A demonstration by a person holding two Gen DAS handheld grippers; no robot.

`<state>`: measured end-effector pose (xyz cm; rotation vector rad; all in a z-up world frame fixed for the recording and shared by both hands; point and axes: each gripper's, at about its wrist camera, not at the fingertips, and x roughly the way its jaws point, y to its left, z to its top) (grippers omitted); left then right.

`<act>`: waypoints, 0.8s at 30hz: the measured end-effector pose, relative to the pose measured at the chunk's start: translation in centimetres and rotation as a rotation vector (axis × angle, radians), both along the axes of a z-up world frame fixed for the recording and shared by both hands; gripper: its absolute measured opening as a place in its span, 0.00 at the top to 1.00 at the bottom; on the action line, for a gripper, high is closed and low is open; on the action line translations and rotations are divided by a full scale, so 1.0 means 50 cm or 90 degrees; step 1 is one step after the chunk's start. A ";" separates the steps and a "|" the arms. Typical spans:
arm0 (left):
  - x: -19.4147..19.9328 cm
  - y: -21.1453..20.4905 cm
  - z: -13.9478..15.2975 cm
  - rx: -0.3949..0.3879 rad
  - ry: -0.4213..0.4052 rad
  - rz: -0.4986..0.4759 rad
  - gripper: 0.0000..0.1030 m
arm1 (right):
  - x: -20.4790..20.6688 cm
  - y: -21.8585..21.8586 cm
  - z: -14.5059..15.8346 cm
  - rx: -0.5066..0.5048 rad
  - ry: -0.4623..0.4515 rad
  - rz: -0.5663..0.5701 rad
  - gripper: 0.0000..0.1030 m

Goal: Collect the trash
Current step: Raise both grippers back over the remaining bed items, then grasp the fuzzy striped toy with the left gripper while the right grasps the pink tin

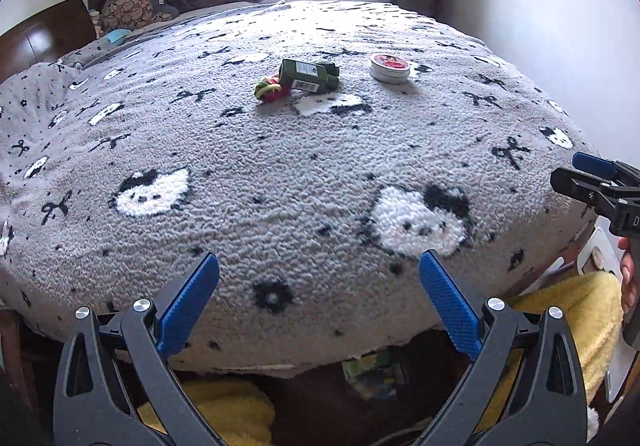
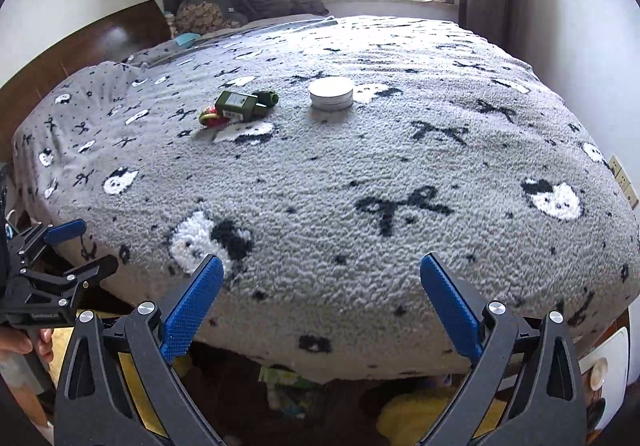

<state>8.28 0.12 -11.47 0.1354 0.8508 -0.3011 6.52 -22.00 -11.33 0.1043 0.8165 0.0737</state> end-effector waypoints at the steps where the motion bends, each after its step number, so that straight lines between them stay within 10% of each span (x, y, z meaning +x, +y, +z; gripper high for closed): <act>1: 0.016 0.003 0.002 0.000 -0.002 0.004 0.08 | 0.012 0.000 0.002 -0.005 -0.001 -0.003 0.04; 24: 0.393 -0.002 -0.063 0.003 0.036 0.044 0.18 | 0.413 -0.010 -0.064 -0.025 0.033 -0.037 0.04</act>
